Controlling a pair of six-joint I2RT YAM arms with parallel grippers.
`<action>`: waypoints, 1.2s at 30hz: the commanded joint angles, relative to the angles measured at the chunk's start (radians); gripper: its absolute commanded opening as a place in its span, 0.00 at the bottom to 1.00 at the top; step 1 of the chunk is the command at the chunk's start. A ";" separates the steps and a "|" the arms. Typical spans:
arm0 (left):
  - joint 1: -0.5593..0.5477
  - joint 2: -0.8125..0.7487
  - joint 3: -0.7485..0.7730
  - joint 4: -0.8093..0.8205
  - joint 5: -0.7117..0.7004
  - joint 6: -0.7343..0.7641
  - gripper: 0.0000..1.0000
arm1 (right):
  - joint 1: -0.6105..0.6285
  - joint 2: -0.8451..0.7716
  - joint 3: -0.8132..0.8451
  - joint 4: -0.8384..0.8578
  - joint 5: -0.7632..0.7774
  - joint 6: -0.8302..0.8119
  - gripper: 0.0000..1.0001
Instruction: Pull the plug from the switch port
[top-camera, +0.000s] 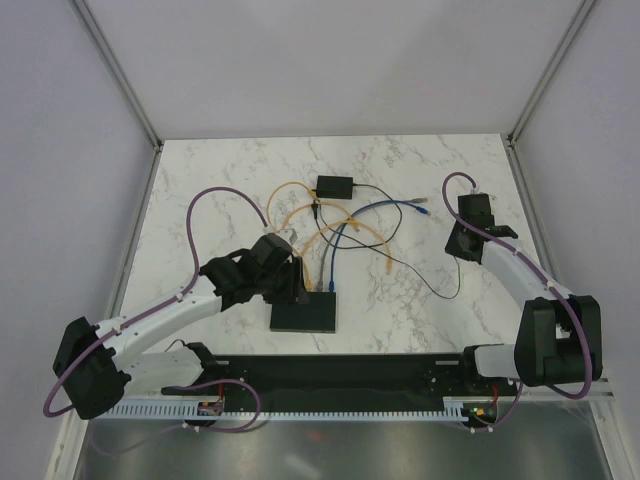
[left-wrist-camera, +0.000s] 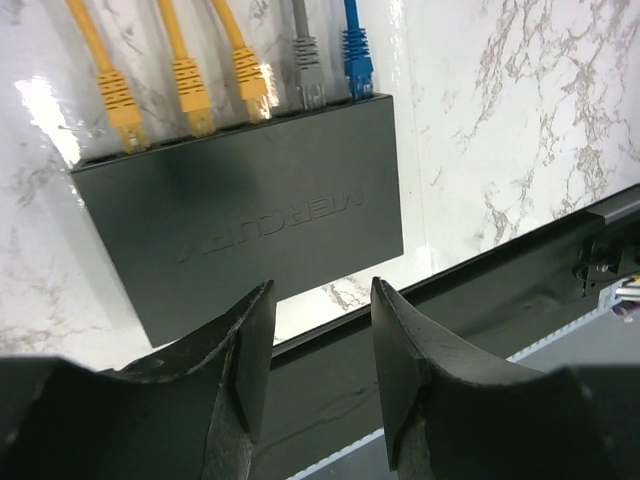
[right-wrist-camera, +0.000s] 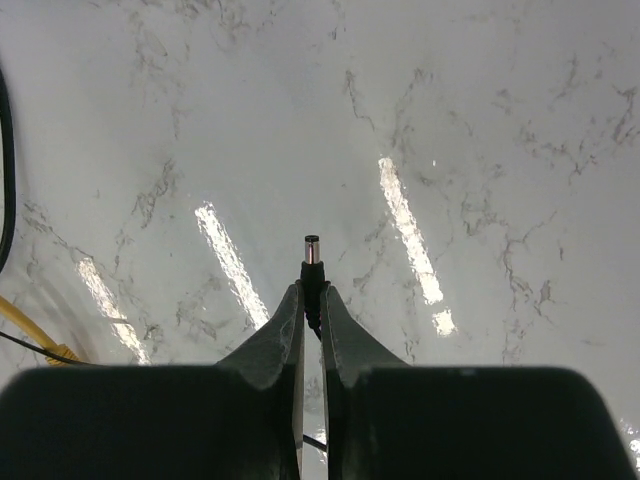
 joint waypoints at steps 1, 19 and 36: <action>0.001 0.042 -0.025 0.108 0.073 -0.015 0.50 | -0.001 0.023 0.005 0.051 -0.030 -0.014 0.12; 0.002 0.105 -0.094 0.237 0.165 -0.117 0.47 | 0.136 -0.015 0.073 0.014 -0.082 -0.065 0.61; -0.001 0.105 -0.198 0.412 0.217 -0.203 0.43 | 0.428 0.103 -0.070 0.494 -0.683 0.093 0.59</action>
